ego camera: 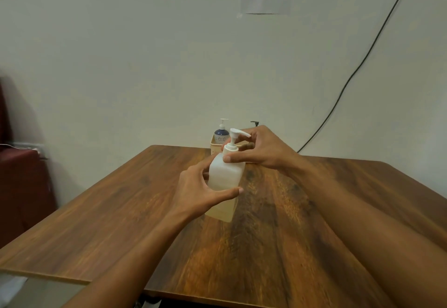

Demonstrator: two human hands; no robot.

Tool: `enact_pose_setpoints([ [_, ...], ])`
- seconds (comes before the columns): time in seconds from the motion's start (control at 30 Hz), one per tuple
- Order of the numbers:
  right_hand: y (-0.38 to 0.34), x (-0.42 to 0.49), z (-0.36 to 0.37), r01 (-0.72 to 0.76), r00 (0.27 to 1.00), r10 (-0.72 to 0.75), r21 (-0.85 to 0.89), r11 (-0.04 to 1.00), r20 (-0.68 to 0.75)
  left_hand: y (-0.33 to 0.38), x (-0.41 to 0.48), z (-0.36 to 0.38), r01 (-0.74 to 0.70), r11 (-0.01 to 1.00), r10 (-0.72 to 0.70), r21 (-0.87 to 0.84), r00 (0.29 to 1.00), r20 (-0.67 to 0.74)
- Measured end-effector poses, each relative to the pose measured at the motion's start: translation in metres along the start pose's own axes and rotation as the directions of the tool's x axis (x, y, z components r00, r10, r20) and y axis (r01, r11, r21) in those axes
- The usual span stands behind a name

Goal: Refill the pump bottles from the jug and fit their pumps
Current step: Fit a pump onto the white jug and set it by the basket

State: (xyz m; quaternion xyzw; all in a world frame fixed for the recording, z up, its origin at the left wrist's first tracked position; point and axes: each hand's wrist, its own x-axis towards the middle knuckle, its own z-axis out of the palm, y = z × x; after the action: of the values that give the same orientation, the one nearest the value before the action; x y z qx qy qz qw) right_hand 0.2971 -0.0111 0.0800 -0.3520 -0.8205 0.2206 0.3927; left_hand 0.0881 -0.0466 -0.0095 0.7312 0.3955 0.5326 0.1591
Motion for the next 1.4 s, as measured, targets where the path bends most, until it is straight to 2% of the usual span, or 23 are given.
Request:
enact_pose_setpoints([
  [0.1,0.003,-0.002,0.015,0.043,0.986,-0.057,-0.093,0.995,-0.156,0.000,-0.001,0.003,0.002,1.000,-0.002,0.014,1.000,-0.002],
  [0.17,0.005,-0.002,0.022,0.015,0.979,-0.044,-0.147,0.989,-0.200,0.000,-0.002,0.005,0.009,1.000,-0.009,0.030,1.000,-0.002],
  [0.2,0.005,-0.001,0.021,-0.004,0.985,-0.020,-0.137,0.991,-0.173,0.000,-0.002,0.005,0.013,0.999,-0.013,0.031,1.000,-0.002],
  [0.27,0.004,-0.001,0.009,-0.042,0.999,0.042,-0.050,0.998,-0.011,0.001,-0.001,0.004,0.018,1.000,-0.018,0.018,1.000,0.002],
  [0.37,0.000,-0.003,-0.010,-0.035,0.982,0.025,0.047,0.998,0.185,0.003,0.000,0.002,0.014,1.000,-0.015,0.015,1.000,0.014],
  [0.43,-0.002,-0.003,-0.014,-0.012,0.986,0.008,0.021,1.000,0.164,0.004,0.001,0.001,0.011,1.000,-0.011,0.027,1.000,0.015],
  [0.63,-0.003,-0.004,0.005,0.049,0.996,-0.060,-0.167,0.985,-0.059,0.001,-0.003,0.008,0.016,0.998,-0.017,0.057,1.000,0.014],
  [0.7,-0.001,-0.005,0.012,0.044,0.994,-0.064,-0.217,0.975,-0.086,0.000,-0.003,0.010,0.012,0.996,-0.014,0.083,1.000,0.026],
  [0.77,0.001,-0.005,0.010,0.037,0.999,-0.044,-0.196,0.980,-0.030,-0.001,-0.004,0.011,0.023,0.997,-0.026,0.070,0.999,0.039],
  [0.87,0.004,-0.008,-0.007,-0.012,0.987,0.022,-0.067,0.998,0.158,-0.001,-0.004,0.009,0.029,0.999,-0.031,0.043,0.998,0.047],
  [0.97,0.007,-0.010,-0.016,-0.039,0.980,0.039,0.000,0.999,0.196,0.002,-0.001,0.006,0.023,0.999,-0.025,0.030,0.999,0.046],
  [1.4,0.003,-0.016,0.000,-0.086,0.995,0.091,0.090,0.992,-0.048,0.005,-0.002,0.002,0.016,1.000,-0.016,0.020,0.999,0.044],
])
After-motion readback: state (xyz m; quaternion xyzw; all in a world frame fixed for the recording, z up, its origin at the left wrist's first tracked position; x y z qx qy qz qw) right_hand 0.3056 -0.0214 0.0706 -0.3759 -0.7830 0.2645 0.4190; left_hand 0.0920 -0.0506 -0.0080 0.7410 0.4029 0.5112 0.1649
